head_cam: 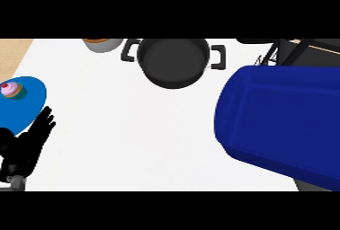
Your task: Pick the lemon from the tray and place it in the tiered shelf
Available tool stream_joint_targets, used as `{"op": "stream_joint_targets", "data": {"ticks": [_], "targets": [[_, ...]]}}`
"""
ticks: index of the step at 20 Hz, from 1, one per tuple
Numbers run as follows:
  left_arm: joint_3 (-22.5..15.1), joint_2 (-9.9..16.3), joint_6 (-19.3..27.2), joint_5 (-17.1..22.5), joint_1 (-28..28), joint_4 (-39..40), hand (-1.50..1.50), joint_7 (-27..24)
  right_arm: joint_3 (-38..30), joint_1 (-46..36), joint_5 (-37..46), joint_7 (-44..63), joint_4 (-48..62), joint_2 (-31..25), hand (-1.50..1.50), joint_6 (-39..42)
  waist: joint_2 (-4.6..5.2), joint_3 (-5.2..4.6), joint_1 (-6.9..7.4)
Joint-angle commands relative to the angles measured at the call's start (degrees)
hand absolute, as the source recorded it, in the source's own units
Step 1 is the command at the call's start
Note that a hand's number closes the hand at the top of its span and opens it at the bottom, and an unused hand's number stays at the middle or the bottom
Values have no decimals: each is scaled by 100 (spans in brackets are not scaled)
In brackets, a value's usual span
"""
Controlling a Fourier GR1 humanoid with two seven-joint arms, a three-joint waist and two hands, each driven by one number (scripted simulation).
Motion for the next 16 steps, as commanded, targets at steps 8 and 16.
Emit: {"op": "stream_joint_targets", "data": {"ticks": [8, 16], "targets": [[224, 7, 45, 80, 275, -217, 0, -186, -1425, -423, -2144, 5, -4064, -1223, 150, 1539, -43, -129, -30], [239, -62, -168, -45, 205, -101, 0, -344, -3291, -1002, -3443, 1328, -4535, -2838, 150, 3204, 103, -129, 337]]}}
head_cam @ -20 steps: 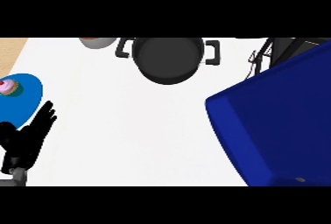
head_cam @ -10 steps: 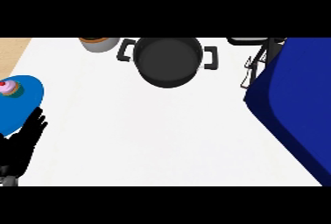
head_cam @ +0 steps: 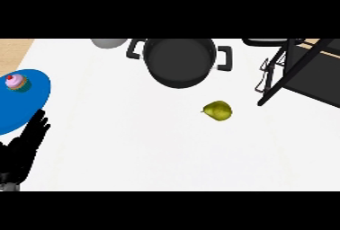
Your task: Pick the lemon from the tray and place it in the tiered shelf
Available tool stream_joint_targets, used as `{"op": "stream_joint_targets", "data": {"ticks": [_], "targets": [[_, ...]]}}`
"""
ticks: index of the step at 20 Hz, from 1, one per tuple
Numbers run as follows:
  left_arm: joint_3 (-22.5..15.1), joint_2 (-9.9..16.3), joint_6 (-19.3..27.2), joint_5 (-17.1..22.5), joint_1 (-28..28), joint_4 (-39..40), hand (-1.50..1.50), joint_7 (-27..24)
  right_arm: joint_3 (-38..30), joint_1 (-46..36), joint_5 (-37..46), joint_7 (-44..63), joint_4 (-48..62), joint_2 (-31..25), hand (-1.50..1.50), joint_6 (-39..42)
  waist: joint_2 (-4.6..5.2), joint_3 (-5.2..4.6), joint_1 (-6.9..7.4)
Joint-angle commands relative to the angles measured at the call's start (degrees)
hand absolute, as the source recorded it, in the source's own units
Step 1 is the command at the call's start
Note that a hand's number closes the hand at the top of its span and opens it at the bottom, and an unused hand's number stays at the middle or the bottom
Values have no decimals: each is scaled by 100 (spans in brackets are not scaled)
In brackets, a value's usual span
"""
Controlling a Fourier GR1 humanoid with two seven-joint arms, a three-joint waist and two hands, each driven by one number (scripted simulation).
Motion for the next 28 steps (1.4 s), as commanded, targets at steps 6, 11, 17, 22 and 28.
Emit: {"op": "stream_joint_targets", "data": {"ticks": [6, 11, 17, 22, 28], "targets": [[22, -177, -69, -192, -151, -352, 0, 366, -1132, -366, -882, 215, 554, -1175, 150, 1067, 80, 5, 238], [21, -262, -255, -323, -277, -173, 0, 285, -863, -769, -305, -471, 1800, -1563, 150, 776, 98, 5, 308], [262, -346, -398, -451, -492, 172, 0, 158, -335, -698, 478, -1022, 2266, -1434, 150, 261, 106, 4, 289], [101, -645, -242, -691, -332, 5, 0, 157, -298, -735, 780, -1709, 3236, -1157, 150, -351, 107, 6, 308], [517, -269, -796, -446, 57, -186, 0, 58, -239, -1077, 958, -2243, 4460, -1031, 150, -797, 108, 7, 366]]}}
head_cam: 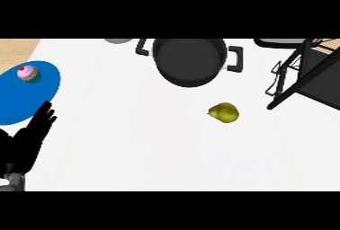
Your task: Pick the lemon from the tray and place it in the tiered shelf
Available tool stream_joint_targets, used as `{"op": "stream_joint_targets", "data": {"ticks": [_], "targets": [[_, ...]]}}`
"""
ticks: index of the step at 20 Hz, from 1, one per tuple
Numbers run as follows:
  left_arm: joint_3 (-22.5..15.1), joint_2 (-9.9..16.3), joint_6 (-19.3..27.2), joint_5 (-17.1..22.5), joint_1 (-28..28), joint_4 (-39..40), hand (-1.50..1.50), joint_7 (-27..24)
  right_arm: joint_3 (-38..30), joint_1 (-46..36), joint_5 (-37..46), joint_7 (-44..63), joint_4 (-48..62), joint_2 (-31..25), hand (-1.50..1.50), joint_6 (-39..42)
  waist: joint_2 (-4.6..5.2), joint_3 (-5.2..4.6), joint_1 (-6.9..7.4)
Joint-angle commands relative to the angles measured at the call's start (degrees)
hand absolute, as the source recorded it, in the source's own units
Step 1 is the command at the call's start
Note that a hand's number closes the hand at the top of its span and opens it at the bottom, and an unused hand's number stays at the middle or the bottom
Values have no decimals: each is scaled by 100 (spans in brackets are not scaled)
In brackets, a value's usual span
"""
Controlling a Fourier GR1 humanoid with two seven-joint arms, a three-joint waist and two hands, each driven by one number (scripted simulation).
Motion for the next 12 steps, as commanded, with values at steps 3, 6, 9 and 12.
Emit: {"op": "stream_joint_targets", "data": {"ticks": [3, 6, 9, 12], "targets": [[12, -34, -24, -83, 200, -364, 0, 101, -221, 18, 358, -320, 1084, 301, 150, -932, 3, 7, 33], [87, -91, -160, -60, 193, -345, 0, 166, -10, -407, 547, -530, 1800, 123, -150, -965, 2, 2, 21], [107, -159, -112, -227, -35, -13, 0, 55, 225, -551, 668, -1042, 2249, -234, -150, -590, 8, 0, 4], [65, -335, 87, -380, 6, -263, 0, 314, 180, -478, 745, -1451, 2545, 39, -150, -1130, 0, 2, -16]]}}
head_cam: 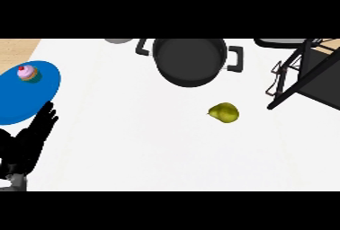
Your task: Pick the lemon from the tray and place it in the tiered shelf
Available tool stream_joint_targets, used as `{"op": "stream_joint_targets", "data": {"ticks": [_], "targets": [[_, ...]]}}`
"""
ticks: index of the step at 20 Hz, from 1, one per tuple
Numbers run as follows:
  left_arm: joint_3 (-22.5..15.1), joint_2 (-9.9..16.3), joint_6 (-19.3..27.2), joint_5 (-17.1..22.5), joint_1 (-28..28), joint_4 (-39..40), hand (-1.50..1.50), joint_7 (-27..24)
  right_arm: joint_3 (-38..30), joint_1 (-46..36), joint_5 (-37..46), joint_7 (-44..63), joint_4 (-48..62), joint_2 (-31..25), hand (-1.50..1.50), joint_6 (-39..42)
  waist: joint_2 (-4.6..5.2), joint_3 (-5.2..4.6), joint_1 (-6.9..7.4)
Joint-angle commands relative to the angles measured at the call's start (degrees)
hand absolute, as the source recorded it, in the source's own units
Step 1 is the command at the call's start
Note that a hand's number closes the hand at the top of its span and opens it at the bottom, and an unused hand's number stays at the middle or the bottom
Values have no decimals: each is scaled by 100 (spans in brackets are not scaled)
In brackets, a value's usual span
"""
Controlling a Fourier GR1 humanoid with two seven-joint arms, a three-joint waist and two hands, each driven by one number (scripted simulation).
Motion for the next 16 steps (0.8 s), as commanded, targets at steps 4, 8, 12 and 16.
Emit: {"op": "stream_joint_targets", "data": {"ticks": [4, 8, 12, 16], "targets": [[102, -79, -68, -93, 76, -126, 0, 116, -364, 28, -390, -437, 14, 125, -150, -206, -27, -2, -80], [259, -16, -211, -71, 160, 33, 0, -85, -669, -400, -814, -229, 299, 109, -150, -5, -23, -4, -60], [241, -133, -179, -189, 106, 177, 0, -242, -1007, -478, -1381, -16, 279, 167, -150, 312, -24, -5, -91], [292, -118, -222, -170, 165, 122, 0, -212, -1599, -480, -2019, -61, 374, -34, -150, 572, -34, -4, -111]]}}
